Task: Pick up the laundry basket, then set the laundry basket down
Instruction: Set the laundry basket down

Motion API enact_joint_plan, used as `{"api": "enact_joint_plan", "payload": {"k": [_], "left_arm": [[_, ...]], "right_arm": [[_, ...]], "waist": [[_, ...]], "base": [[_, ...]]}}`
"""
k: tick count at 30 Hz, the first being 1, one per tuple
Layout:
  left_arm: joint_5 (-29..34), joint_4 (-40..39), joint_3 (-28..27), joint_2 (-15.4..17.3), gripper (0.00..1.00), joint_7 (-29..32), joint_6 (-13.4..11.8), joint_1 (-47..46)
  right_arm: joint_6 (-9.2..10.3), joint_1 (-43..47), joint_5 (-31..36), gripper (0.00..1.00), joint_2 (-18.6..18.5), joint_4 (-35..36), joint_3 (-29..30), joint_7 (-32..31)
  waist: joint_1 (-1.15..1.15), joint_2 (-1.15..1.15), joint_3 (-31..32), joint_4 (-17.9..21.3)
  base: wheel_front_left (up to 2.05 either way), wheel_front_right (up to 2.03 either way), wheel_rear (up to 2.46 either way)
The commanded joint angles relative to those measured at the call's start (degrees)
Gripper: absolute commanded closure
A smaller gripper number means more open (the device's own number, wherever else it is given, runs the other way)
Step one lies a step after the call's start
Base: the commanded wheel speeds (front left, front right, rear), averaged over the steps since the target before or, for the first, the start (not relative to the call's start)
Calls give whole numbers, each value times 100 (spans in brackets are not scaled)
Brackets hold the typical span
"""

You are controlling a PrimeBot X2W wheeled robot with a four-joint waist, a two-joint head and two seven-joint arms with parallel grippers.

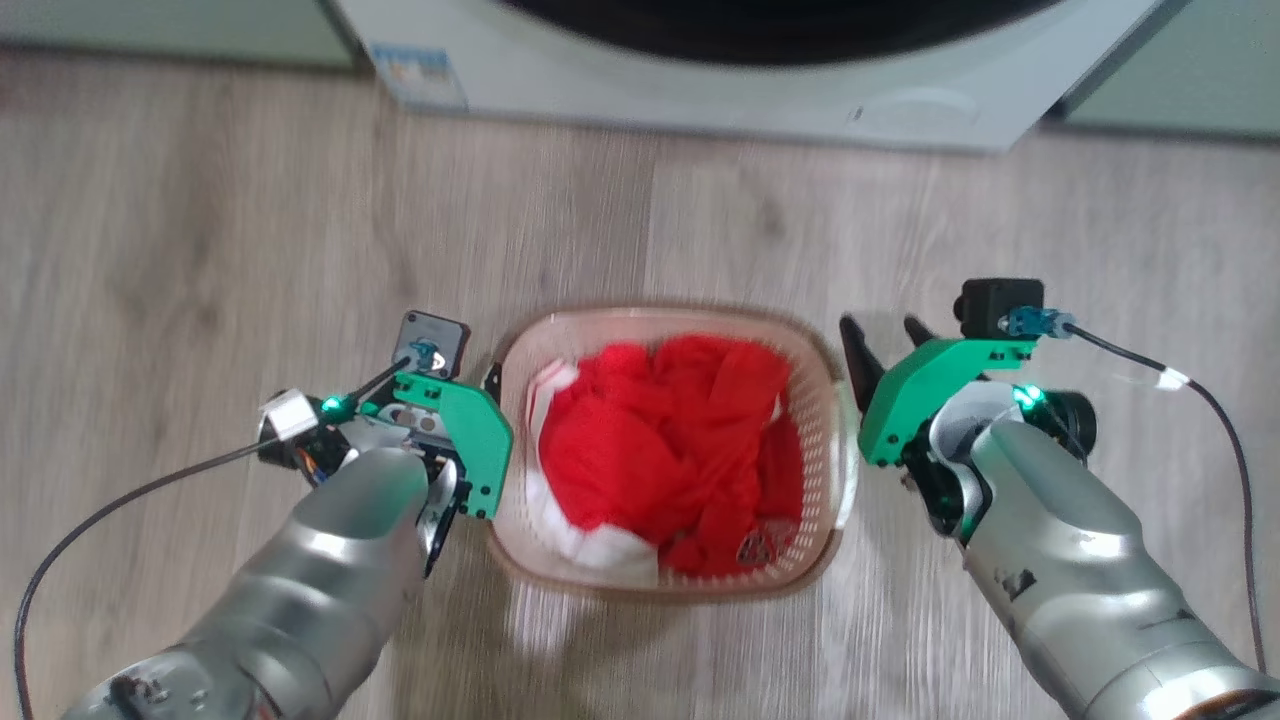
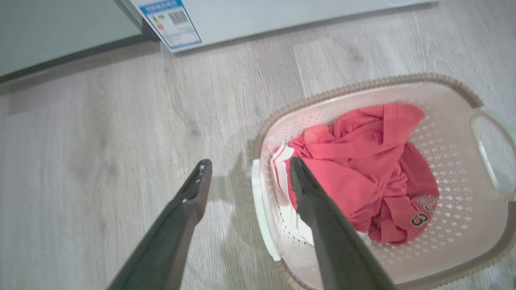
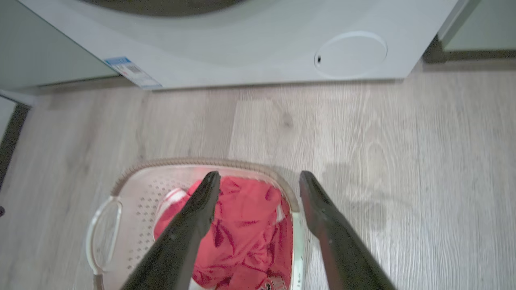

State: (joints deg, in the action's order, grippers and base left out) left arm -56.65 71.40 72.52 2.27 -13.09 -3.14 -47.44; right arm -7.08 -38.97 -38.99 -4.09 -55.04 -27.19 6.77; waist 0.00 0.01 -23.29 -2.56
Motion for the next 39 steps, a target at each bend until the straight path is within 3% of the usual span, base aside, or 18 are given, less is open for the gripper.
{"api": "enact_joint_plan", "payload": {"k": [1,6,9,14,18,23,27,31,39], "left_arm": [[2,-48,-160,185,0,-129,-69,-105],[293,-709,-506,420,0,-186,-403,-332],[916,-1840,-1077,797,0,-188,-860,-233],[2007,-3711,-2146,1322,0,-189,-1325,488],[2722,-5117,-3028,1489,0,-190,-1546,1259],[3368,-6297,-3779,1495,0,-190,-1496,2404],[3674,-7005,-4450,1252,0,-190,-1448,3301],[4136,-7219,-4731,1113,0,-190,-1203,3974],[4720,-7544,-5372,658,0,-190,-591,4393]], "right_arm": [[-41,84,-42,0,122,228,-56,300],[-41,102,26,0,109,566,178,732],[-41,184,256,0,17,1039,473,812],[-41,682,1035,0,-13,2523,1378,820],[-41,1268,1638,0,43,3587,1696,821],[-41,2060,2111,0,85,4554,1899,822],[-41,2650,2297,0,105,5027,2035,822],[-41,3155,2243,0,117,5208,2233,822],[-41,3644,2157,0,120,5387,2303,822]], "waist": [[0,-1,597,164],[0,-1,981,198],[0,-1,1258,201],[0,-1,1576,194],[0,-1,1724,186],[0,-1,1856,169],[0,-1,1895,157],[0,-1,1922,141],[0,-1,1924,60]], "base": [[0,0,0],[0,0,0],[0,0,0],[0,0,0],[0,0,0],[0,0,0],[0,0,0],[0,0,0],[0,0,0]]}}
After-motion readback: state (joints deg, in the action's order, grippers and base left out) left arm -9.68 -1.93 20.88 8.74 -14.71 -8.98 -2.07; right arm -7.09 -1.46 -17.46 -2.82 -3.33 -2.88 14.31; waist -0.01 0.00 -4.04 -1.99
